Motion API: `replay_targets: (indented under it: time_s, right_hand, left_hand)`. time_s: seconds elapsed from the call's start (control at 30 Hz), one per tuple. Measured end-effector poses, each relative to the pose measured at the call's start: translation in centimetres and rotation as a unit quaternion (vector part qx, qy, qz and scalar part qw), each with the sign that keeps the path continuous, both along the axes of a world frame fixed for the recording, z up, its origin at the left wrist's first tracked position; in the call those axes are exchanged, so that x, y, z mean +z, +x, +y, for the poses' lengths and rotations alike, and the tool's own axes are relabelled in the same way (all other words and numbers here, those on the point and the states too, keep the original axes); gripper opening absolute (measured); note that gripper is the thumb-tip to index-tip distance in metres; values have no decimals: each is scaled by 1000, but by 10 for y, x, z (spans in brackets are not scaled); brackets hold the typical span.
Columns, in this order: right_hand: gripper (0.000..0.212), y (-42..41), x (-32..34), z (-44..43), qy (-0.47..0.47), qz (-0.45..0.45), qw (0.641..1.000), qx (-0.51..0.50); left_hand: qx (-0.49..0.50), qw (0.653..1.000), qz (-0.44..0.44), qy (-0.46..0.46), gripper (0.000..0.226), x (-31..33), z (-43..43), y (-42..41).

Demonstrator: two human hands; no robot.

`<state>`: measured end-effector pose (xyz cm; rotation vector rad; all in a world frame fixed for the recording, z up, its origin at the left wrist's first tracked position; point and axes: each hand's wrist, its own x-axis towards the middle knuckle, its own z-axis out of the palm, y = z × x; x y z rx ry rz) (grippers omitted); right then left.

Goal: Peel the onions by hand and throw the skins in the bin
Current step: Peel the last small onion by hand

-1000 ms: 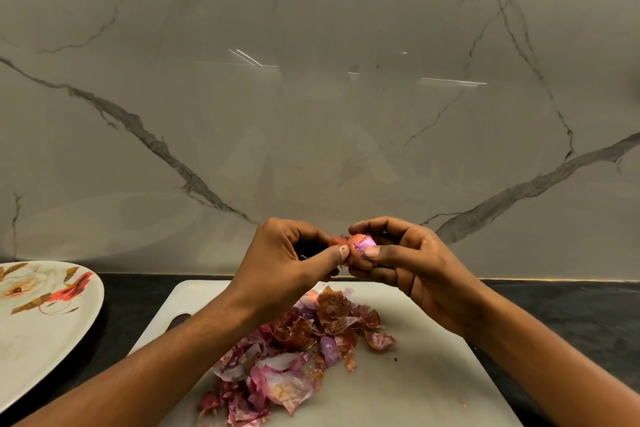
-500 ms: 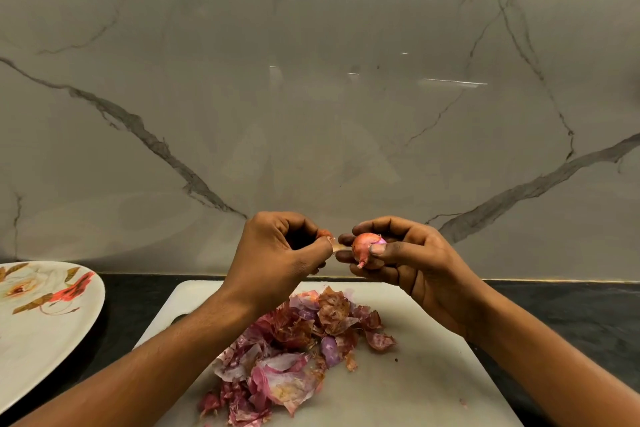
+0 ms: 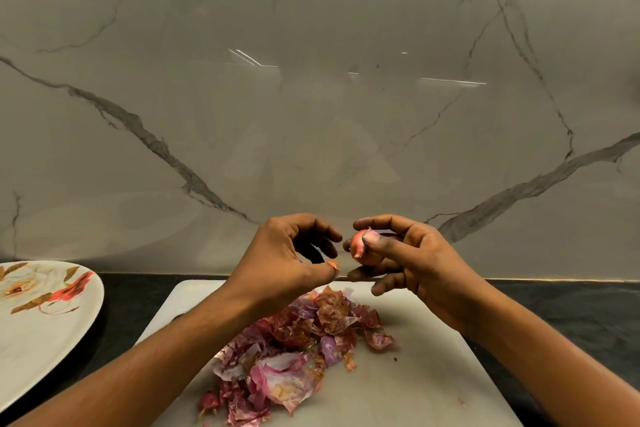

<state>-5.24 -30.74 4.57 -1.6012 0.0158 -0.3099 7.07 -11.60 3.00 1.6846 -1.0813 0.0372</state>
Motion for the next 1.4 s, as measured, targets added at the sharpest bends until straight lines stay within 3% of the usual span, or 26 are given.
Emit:
replay_targets:
  time_s: [0.63, 0.77, 0.93, 1.4]
  right_hand:
    - [43, 0, -8, -3, -145, -28, 988, -37]
    - [45, 0, -8, -4, -148, -38, 988, -31]
    - [48, 1, -11, -4, -144, -46, 988, -20]
    - [44, 5, -16, -5, -177, -63, 982, -18]
  left_hand:
    - [-19, 999, -6, -41, 15, 1, -1, -4]
    - [-20, 999, -17, -39, 21, 0, -1, -5]
    - [-10, 999, -33, -38, 7, 0, -1, -4]
    - [17, 997, -70, -40, 6, -2, 0, -4]
